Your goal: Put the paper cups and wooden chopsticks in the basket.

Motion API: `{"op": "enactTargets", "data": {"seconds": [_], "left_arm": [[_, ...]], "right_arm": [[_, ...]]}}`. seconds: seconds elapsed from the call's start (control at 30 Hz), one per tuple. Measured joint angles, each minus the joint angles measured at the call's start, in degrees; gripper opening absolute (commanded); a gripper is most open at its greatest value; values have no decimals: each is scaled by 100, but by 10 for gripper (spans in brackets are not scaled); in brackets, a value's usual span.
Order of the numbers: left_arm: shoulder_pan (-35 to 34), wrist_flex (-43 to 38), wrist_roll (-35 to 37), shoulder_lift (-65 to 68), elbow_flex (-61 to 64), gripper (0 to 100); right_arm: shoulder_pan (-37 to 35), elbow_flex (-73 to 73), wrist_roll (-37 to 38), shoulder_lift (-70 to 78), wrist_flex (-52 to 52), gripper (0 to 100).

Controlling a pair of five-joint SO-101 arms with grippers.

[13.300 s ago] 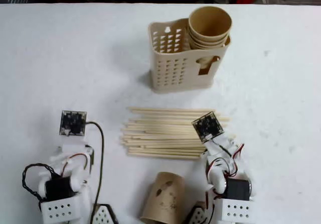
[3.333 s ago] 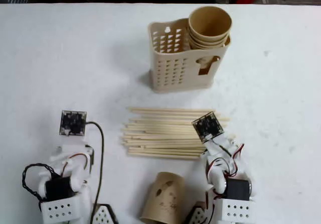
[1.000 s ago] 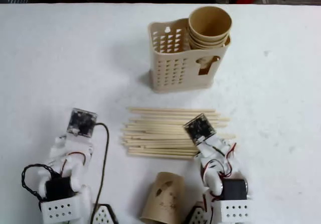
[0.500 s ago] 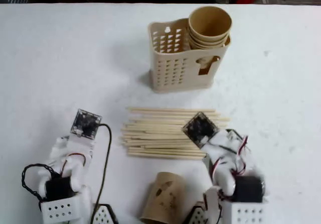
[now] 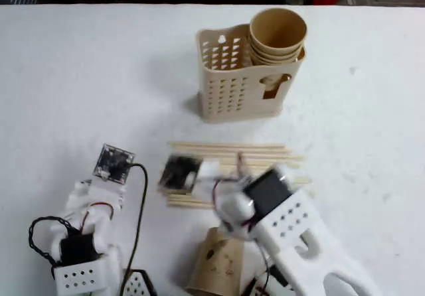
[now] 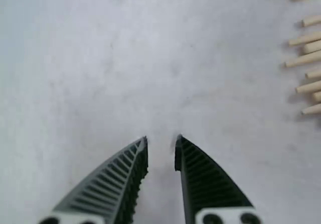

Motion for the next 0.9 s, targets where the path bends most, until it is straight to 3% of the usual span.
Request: {"op": "enactTargets", "data": {"seconds": [0.23,0.5,0.67,0.9], "left_arm": [[0,0,-18,0,0,109],[0,0,-18,0,0,109],[0,0,-18,0,0,109],[0,0,-18,0,0,109]], "right_arm": [[-352,633,97,97,-334,172],[-299,1204,141,730,-1451,172],[527,1319,378,1055,-2127,173],[2259,1301,976,1670,-3191,173]]}}
